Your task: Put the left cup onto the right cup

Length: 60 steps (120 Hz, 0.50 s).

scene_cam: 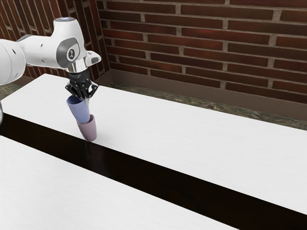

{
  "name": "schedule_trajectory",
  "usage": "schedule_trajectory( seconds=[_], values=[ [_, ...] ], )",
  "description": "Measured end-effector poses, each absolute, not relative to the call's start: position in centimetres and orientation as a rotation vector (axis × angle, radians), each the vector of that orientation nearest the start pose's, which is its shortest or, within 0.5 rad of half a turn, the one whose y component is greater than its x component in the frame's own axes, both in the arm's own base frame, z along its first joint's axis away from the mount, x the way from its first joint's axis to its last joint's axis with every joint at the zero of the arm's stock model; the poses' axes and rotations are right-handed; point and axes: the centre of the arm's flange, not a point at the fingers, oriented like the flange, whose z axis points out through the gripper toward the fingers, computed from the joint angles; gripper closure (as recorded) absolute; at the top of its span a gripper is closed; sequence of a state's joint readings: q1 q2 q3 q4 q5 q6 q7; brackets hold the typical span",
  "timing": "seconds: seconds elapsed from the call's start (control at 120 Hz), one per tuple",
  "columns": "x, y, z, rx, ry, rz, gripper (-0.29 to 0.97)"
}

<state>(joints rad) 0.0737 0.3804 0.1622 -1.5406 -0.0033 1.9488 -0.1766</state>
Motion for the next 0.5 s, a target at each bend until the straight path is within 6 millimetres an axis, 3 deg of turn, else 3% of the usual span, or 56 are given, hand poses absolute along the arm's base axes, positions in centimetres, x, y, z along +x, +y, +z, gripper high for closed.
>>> schedule_trajectory(
  seconds=[0.5],
  values=[
    [66.70, 15.20, 43.15, -3.009, -0.632, -0.050, 0.78]
  ],
)
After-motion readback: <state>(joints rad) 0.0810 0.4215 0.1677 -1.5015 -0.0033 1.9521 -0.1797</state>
